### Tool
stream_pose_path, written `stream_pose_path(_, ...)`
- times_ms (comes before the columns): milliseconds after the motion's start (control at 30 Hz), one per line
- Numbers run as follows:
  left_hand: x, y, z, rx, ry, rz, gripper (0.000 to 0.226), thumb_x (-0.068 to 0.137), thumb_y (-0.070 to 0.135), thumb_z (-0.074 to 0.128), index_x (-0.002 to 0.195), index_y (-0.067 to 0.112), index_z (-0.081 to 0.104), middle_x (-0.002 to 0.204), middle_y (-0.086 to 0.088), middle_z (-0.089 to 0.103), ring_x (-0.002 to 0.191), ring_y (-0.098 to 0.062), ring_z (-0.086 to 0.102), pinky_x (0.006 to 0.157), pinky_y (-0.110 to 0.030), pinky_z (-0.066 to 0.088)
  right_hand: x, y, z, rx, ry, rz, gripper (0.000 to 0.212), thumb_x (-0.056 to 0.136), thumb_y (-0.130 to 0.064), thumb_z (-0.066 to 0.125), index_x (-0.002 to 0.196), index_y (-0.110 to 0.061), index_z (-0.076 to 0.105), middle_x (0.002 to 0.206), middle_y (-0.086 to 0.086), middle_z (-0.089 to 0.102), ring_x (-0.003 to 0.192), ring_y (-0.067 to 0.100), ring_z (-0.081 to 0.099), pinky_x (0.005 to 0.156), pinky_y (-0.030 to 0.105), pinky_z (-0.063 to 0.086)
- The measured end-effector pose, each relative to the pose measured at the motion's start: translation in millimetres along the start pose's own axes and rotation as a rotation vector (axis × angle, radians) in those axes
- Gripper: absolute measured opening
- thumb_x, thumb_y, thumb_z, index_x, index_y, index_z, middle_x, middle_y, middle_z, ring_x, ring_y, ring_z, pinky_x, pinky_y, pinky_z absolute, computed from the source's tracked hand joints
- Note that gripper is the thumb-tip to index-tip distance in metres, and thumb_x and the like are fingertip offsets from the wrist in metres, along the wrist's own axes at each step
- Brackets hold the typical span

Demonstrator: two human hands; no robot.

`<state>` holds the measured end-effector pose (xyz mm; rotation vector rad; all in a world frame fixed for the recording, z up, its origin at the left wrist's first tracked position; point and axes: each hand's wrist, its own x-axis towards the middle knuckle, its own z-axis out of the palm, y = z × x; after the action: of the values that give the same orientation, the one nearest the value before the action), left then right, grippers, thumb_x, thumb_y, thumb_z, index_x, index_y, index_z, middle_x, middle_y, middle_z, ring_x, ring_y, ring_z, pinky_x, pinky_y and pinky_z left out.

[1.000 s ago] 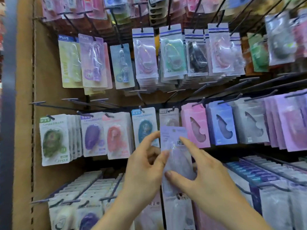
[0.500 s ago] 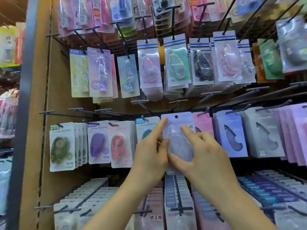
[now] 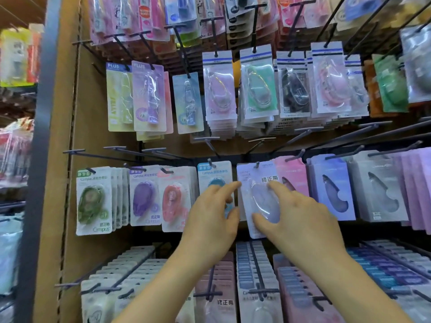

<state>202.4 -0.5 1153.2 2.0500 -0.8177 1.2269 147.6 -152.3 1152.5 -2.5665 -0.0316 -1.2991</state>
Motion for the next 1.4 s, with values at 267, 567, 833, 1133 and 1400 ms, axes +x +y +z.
stream_pose_path(267,-5,-38,-6,0.622,-0.020,0.118,0.067,0.057,0.018,0.087,0.119,0.024,0.066,0.128,-0.007,0.062,0.116,-0.029,0.058,0.085,-0.044,0.052,26,-5,30,-0.116,0.001,0.009,0.064,0.093,-0.059,0.048,0.145,-0.030,0.026,0.139,0.006,0.036,0.113,0.027,0.054,0.084,0.035,0.048)
stream_pose_path(567,15,-38,1,0.789,-0.128,0.159,0.067,0.072,0.036,0.078,0.135,0.029,0.056,0.145,-0.010,0.050,0.133,-0.029,0.048,0.106,-0.053,0.037,48,-9,48,-0.146,0.061,0.016,0.054,0.090,-0.056,0.054,0.131,-0.023,0.043,0.125,0.006,0.036,0.117,0.024,0.041,0.082,0.036,0.050)
stream_pose_path(833,32,-51,0,0.850,-0.106,0.263,0.065,0.045,0.026,0.092,0.106,0.021,0.071,0.114,-0.015,0.069,0.101,-0.031,0.067,0.103,-0.054,0.035,54,-9,58,-0.184,0.052,0.004,0.044,0.096,-0.047,0.050,0.127,-0.017,0.045,0.123,0.006,0.050,0.110,0.022,0.051,0.070,0.030,0.037)
stream_pose_path(1133,29,-52,-6,0.812,-0.101,0.267,0.066,0.051,0.032,0.091,0.112,0.024,0.067,0.121,-0.014,0.066,0.107,-0.030,0.065,0.102,-0.053,0.042,52,-15,55,-0.187,0.122,0.044,0.040,0.092,-0.044,0.057,0.121,-0.017,0.048,0.119,0.005,0.046,0.103,0.021,0.051,0.068,0.029,0.037)
stream_pose_path(1400,26,-44,-11,0.821,-0.151,0.241,0.068,0.058,0.026,0.089,0.121,0.024,0.062,0.133,-0.017,0.057,0.114,-0.034,0.059,0.096,-0.046,0.046,48,-13,50,0.094,0.139,0.114,0.046,0.081,-0.045,0.069,0.118,-0.019,0.059,0.112,0.000,0.059,0.099,0.018,0.057,0.076,0.032,0.047)
